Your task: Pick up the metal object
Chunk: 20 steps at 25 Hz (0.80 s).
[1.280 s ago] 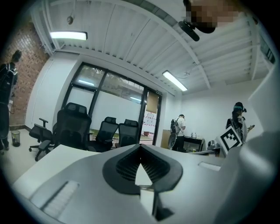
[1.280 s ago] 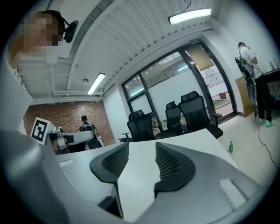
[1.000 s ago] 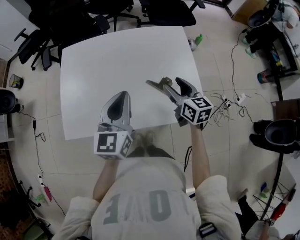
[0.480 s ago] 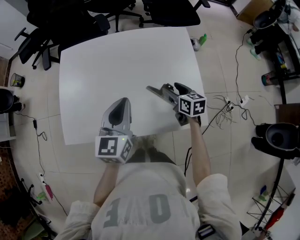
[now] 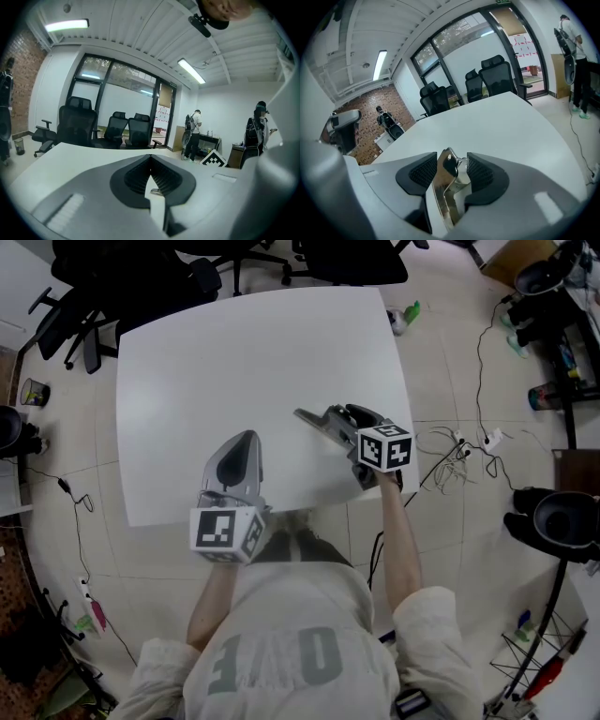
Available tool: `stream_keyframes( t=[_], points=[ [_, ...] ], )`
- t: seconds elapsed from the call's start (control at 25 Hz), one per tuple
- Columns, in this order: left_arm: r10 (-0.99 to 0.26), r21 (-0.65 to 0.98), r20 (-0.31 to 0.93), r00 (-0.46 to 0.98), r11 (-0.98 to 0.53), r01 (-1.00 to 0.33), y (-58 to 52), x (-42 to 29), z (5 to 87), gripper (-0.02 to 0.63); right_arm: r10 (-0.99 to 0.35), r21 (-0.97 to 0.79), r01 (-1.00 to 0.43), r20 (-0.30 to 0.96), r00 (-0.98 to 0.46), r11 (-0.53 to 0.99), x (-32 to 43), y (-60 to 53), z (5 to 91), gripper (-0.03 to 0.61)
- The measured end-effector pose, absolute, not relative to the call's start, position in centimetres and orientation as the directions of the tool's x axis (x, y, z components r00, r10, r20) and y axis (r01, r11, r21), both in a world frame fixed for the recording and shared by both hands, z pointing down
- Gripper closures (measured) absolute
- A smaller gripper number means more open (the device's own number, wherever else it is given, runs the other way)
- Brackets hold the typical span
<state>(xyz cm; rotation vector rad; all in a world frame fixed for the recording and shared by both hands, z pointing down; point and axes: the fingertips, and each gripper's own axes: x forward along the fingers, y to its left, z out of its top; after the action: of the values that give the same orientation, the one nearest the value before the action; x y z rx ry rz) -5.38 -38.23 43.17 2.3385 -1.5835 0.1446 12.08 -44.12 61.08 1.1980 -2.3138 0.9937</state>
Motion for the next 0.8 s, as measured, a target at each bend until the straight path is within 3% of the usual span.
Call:
stream_keyframes(
  t=[0.44, 0.8],
  points=[
    [-0.889, 0.192, 0.272, 0.368, -0.325, -0.926, -37.9, -5.9, 43.9, 0.615, -0.609, -0.472, -0.789, 0.509, -0.608, 0.394, 12.0, -44.1, 59.7, 0.522],
    [-0.894, 0.196, 0.255, 0.369, -0.326, -0.925, -37.2, -6.4, 43.4, 0.615, -0.636, -0.389, -0.813, 0.508, -0.581, 0.433, 11.2, -43.0, 57.6, 0.549]
  ],
)
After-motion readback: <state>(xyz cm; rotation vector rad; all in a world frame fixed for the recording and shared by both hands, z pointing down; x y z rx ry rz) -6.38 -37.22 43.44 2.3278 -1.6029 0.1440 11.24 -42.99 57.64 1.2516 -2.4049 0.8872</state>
